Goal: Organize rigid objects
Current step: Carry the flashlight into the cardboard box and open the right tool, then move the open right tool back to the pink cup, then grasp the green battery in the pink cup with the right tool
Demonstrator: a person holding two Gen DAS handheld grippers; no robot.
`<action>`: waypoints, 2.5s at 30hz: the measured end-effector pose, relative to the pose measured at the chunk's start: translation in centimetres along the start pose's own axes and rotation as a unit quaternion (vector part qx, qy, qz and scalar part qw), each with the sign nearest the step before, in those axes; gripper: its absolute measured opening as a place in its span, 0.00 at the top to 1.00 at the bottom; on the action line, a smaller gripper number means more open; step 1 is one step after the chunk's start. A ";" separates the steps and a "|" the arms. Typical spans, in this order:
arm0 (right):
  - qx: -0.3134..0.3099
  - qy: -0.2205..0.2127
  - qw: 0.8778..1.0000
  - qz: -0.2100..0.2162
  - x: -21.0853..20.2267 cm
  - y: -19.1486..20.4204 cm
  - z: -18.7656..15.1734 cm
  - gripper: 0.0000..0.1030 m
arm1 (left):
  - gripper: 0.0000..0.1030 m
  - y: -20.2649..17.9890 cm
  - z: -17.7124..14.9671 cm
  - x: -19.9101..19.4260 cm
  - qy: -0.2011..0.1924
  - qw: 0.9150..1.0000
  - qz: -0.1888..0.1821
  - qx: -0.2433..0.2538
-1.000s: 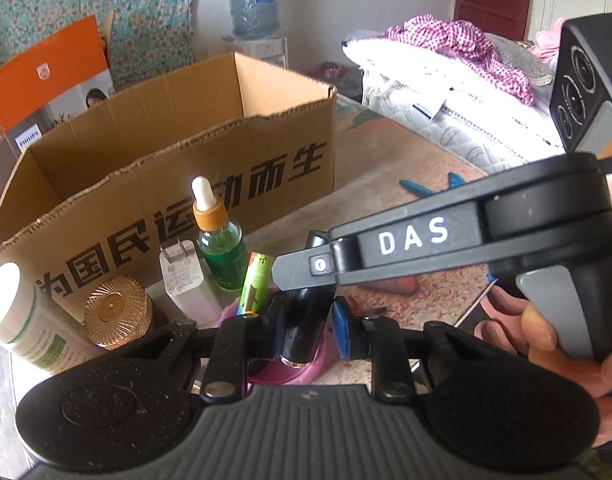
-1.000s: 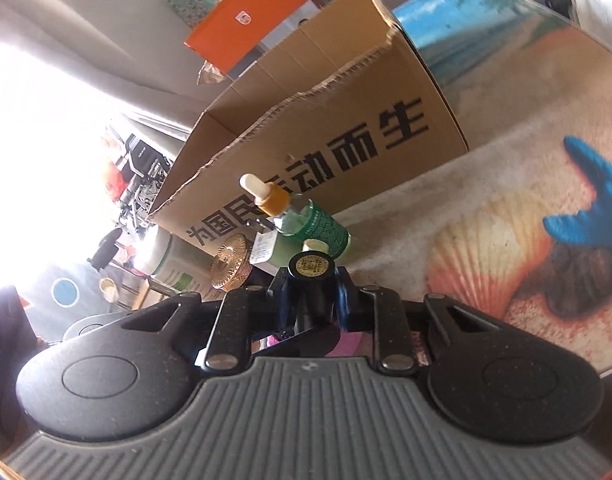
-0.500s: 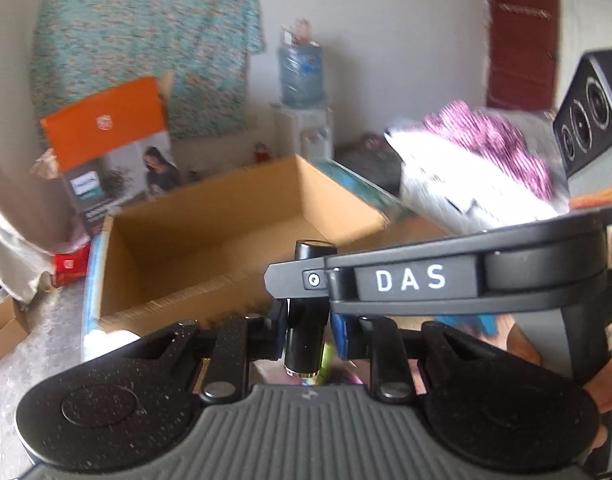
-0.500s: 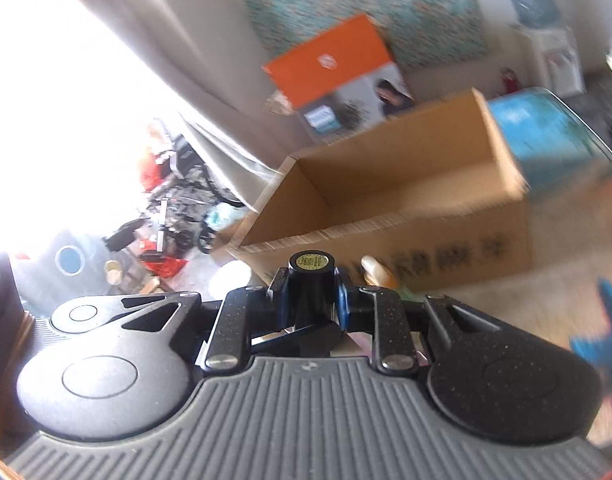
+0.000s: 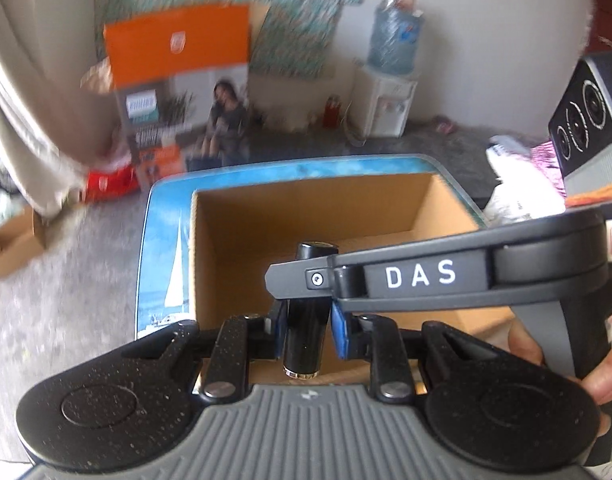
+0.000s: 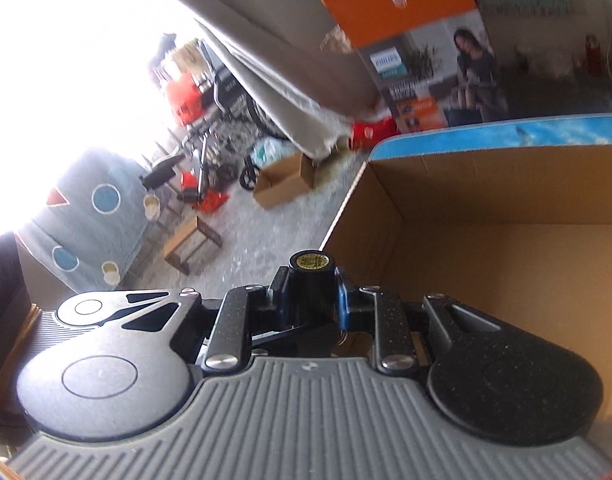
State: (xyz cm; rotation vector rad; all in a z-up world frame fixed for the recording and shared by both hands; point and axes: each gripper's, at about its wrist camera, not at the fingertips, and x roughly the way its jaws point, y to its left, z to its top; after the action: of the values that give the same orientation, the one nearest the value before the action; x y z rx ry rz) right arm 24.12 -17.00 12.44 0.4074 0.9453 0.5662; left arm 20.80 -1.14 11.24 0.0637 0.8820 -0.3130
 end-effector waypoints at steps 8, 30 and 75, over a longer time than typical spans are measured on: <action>0.059 0.096 0.994 -0.013 9.6 -4.4 4.7 0.80 | 0.77 2.2 1.6 6.2 0.071 0.997 0.041 -0.005; 0.151 0.110 0.982 -0.015 19.8 -12.6 7.7 0.50 | 0.73 2.9 3.4 9.1 0.084 0.994 0.068 -0.009; 0.177 -0.101 0.978 -0.041 -8.6 -12.8 -21.8 0.56 | 0.47 -10.3 -16.7 0.5 -0.020 0.994 -0.053 0.088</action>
State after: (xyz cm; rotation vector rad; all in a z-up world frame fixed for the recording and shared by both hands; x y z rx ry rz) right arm 5.23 -30.54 -0.75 0.7269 0.8625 0.2726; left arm 5.59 -8.00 0.97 0.1731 0.8172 -0.4902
